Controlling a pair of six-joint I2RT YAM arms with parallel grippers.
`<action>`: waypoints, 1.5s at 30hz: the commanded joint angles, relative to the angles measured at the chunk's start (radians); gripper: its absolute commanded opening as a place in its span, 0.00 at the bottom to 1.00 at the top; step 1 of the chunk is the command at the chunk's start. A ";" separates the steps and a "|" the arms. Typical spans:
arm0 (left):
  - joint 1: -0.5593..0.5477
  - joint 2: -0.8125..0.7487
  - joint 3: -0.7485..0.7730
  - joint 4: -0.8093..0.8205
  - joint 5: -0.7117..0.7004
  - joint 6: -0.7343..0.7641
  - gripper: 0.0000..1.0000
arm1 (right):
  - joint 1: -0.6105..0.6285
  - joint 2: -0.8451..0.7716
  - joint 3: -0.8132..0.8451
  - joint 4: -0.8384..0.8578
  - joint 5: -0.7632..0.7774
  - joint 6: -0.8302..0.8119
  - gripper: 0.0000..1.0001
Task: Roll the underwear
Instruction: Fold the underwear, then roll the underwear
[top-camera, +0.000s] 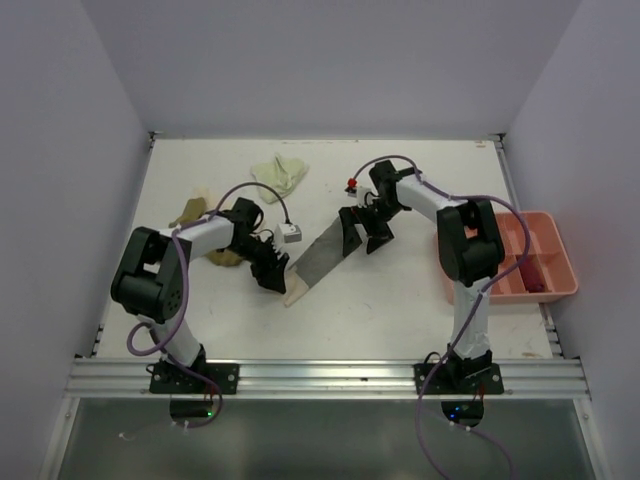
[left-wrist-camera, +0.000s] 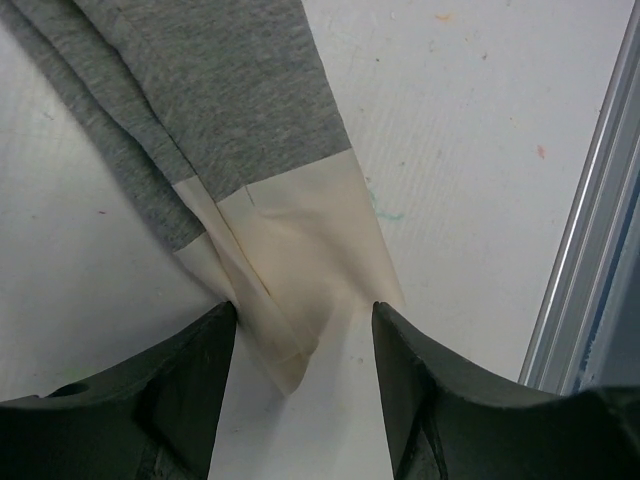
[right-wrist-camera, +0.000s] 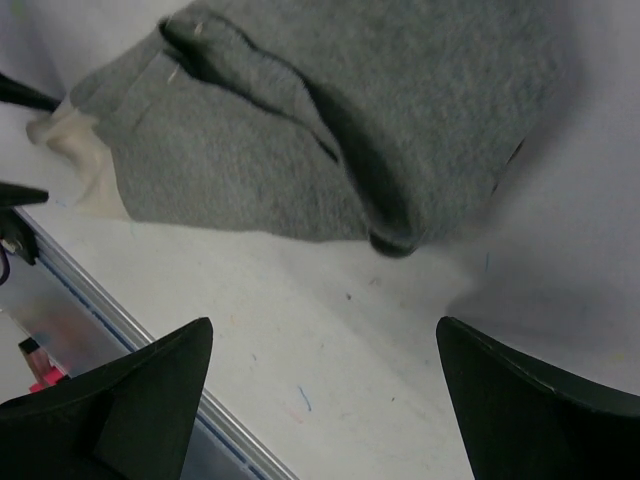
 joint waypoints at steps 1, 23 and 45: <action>-0.021 -0.031 -0.011 -0.043 0.027 0.052 0.61 | -0.004 0.073 0.111 0.043 -0.025 0.030 0.99; -0.166 0.102 0.006 0.225 0.162 -0.194 0.58 | -0.001 0.382 0.563 0.135 -0.124 0.189 0.99; -0.085 -0.570 -0.212 0.042 -0.059 1.060 0.63 | 0.010 -0.095 0.310 0.038 -0.130 -0.021 0.88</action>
